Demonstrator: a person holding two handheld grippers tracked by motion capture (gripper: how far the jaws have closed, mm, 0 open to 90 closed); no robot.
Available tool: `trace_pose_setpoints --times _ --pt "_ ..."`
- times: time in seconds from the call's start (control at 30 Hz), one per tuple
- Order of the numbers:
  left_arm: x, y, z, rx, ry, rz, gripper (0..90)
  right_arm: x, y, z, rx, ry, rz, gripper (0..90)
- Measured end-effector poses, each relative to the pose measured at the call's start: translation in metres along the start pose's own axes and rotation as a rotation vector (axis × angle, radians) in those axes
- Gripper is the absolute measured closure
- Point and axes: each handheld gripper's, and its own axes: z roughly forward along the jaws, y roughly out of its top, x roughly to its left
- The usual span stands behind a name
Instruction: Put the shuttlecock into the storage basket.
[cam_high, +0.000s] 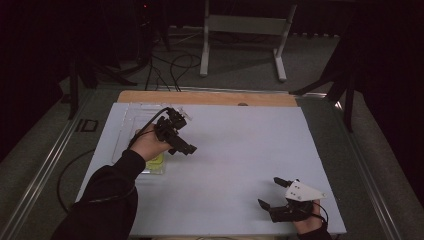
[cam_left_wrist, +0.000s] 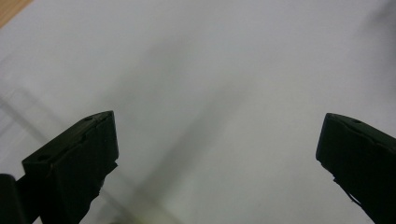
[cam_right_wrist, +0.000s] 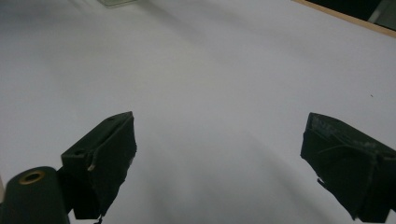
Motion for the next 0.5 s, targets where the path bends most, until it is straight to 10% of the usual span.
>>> trace_pose_setpoints --times 0.5 --pt "-0.037 -0.007 0.022 -0.089 -0.103 0.145 0.0 0.0 0.0 0.0 -0.003 0.003 0.0 10.4"
